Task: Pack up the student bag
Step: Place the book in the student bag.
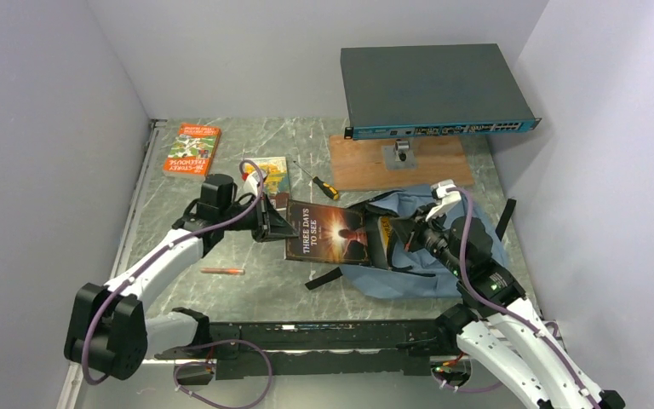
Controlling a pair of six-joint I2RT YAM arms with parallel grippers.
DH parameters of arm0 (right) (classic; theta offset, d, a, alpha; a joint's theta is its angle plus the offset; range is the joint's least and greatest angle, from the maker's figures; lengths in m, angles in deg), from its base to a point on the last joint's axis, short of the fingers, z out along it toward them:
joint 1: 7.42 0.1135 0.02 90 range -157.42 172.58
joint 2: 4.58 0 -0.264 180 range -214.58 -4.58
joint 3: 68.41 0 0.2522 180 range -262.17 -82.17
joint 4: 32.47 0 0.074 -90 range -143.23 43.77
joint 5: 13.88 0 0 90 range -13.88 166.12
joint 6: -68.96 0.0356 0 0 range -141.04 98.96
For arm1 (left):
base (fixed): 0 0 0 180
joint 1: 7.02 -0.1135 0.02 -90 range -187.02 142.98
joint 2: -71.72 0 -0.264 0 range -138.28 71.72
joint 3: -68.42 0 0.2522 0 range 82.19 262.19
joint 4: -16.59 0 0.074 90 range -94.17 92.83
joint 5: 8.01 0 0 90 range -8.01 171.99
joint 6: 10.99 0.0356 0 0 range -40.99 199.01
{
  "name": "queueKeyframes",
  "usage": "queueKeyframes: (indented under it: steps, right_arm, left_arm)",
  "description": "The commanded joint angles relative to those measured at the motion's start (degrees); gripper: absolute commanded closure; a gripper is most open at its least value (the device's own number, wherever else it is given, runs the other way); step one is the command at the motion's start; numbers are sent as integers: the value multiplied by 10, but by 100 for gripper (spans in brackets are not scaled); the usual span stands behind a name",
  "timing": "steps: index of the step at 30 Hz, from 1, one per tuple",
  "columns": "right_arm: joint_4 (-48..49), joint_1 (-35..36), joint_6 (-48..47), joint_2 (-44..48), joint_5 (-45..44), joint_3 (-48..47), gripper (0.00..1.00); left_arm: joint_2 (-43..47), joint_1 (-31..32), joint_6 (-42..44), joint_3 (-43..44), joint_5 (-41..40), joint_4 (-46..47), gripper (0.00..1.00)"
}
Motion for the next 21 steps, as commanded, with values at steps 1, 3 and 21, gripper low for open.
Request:
queueKeyframes:
  steps: [1,3,21]
  right_arm:
    - [88,0,0,11,52,4,100]
    - [93,0,-3,6,74,8,100]
    - [116,0,14,1,133,29,100]
  left_arm:
    - [-9,5,-120,-11,50,100,100]
    - [-19,13,-138,-7,49,102,100]
    - [-205,187,-286,25,-138,352,100]
